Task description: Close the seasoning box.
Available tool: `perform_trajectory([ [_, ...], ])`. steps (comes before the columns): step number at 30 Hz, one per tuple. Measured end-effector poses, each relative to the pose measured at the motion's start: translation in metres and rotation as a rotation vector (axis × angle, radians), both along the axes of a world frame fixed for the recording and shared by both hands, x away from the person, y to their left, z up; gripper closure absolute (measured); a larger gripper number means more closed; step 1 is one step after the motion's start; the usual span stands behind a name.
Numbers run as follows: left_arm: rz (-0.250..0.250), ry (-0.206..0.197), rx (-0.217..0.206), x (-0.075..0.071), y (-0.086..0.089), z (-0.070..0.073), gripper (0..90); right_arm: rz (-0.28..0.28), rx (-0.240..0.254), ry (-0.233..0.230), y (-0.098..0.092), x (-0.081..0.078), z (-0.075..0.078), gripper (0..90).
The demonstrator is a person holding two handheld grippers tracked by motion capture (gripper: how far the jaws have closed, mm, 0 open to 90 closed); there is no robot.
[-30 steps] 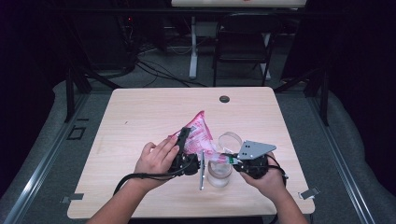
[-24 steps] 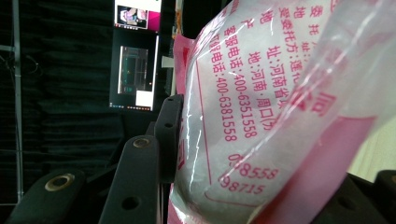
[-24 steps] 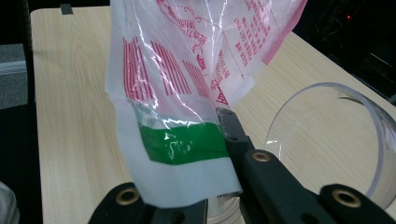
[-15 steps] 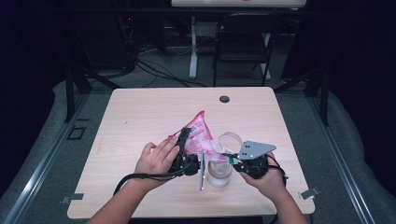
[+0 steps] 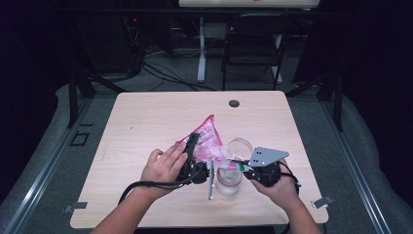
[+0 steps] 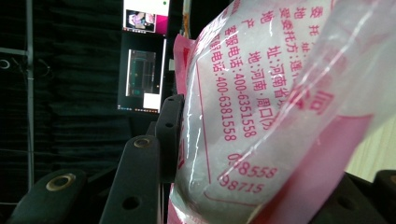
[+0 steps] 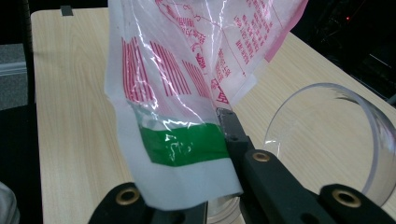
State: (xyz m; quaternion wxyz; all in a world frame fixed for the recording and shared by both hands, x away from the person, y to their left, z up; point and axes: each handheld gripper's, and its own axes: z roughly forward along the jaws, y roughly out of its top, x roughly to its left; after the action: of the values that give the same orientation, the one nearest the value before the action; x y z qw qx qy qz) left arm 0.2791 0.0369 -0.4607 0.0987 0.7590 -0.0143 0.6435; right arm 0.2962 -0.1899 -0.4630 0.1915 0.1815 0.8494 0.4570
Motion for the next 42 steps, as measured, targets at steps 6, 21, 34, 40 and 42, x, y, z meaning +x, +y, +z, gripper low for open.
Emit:
perform_trajectory([
  [6, -0.006, -0.015, 0.004, -0.0004, -0.0004, -0.0004, 62.9, 0.002, -0.005, 0.002, -0.0003, 0.0001, -0.0002, 90.0],
  [21, -0.011, -0.031, 0.003, -0.0024, -0.0014, -0.0012, 63.0, 0.004, -0.008, 0.009, -0.0004, -0.0005, -0.0009, 90.0],
  [34, -0.012, -0.031, 0.003, -0.0024, -0.0017, -0.0004, 63.0, 0.001, -0.012, 0.007, -0.0004, -0.0002, -0.0014, 90.0],
  [40, -0.013, -0.032, 0.004, -0.0027, -0.0018, 0.0001, 63.0, 0.001, -0.012, 0.007, -0.0004, -0.0002, -0.0015, 90.0],
  [42, -0.014, -0.035, 0.006, -0.0027, -0.002, 0.0003, 63.0, 0.001, -0.014, 0.006, -0.0005, -0.0002, -0.0014, 90.0],
])
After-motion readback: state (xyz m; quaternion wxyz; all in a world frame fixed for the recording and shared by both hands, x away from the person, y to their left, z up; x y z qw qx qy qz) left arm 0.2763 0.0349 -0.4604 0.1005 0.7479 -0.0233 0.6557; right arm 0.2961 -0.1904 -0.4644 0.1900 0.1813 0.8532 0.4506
